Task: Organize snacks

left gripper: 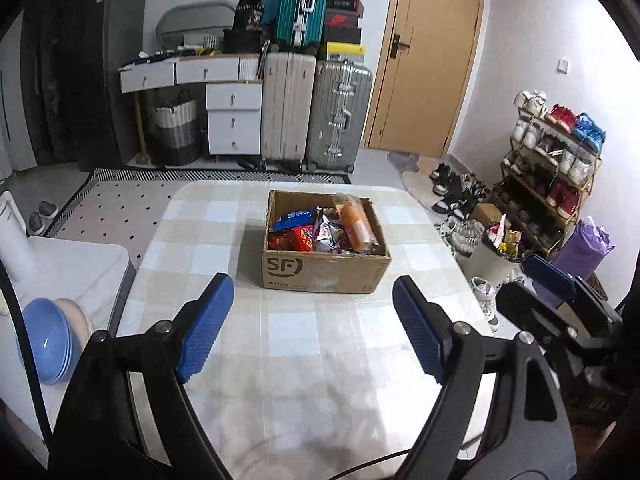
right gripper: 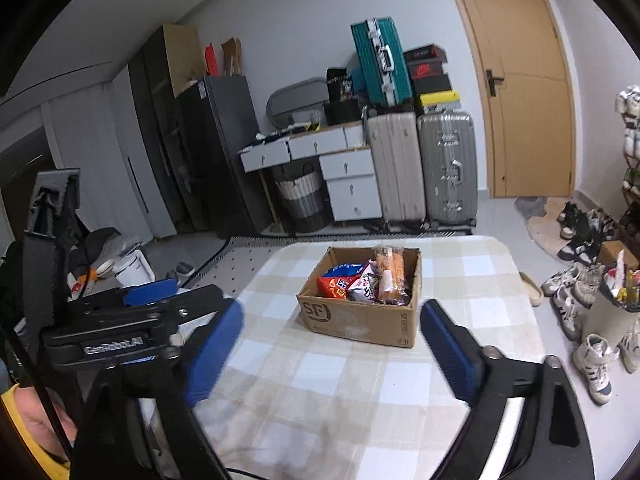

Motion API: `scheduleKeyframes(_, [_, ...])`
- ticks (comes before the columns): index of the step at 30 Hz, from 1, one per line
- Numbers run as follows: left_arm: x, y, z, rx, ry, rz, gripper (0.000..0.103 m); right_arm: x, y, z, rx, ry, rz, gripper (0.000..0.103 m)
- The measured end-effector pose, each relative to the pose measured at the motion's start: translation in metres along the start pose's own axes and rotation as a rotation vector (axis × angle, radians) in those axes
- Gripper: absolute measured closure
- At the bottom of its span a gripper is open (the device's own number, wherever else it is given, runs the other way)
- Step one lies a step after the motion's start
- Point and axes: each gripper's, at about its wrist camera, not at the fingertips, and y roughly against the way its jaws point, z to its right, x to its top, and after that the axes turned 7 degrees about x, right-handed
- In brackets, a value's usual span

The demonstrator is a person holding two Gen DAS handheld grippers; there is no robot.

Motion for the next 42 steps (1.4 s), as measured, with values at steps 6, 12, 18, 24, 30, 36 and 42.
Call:
scheduleKeyframes(6, [-0.042, 0.069, 0.005, 0.021, -0.034, 0.074, 0.015, -0.035, 0.038, -0.027, 0.000, 0.059, 0.040, 0.007])
scheduleKeyframes(12, [-0.091, 0.117, 0.004, 0.036, -0.034, 0.134, 0.000, -0.076, 0.062, -0.041, 0.033, 0.110, 0.083, 0.003])
scheduleKeyframes(18, [-0.130, 0.132, 0.002, 0.112, -0.092, 0.211, 0.000, -0.108, 0.064, -0.038, 0.037, 0.136, 0.112, 0.003])
scheduleKeyframes(24, [-0.150, 0.113, -0.004, 0.140, -0.090, 0.272, 0.000, -0.123, 0.041, -0.019, 0.017, 0.161, 0.133, 0.003])
scheduleKeyframes(30, [-0.152, 0.054, -0.014, 0.190, -0.083, 0.214, 0.000, -0.134, 0.005, 0.009, -0.008, 0.147, 0.109, 0.003])
scheduleKeyframes(36, [-0.140, -0.004, -0.030, 0.193, -0.027, 0.160, 0.000, -0.125, -0.039, 0.041, -0.022, 0.108, 0.067, 0.003])
scheduleKeyframes(42, [-0.115, -0.051, -0.042, 0.223, -0.017, 0.175, 0.000, -0.114, -0.062, 0.061, -0.025, 0.097, 0.075, 0.003])
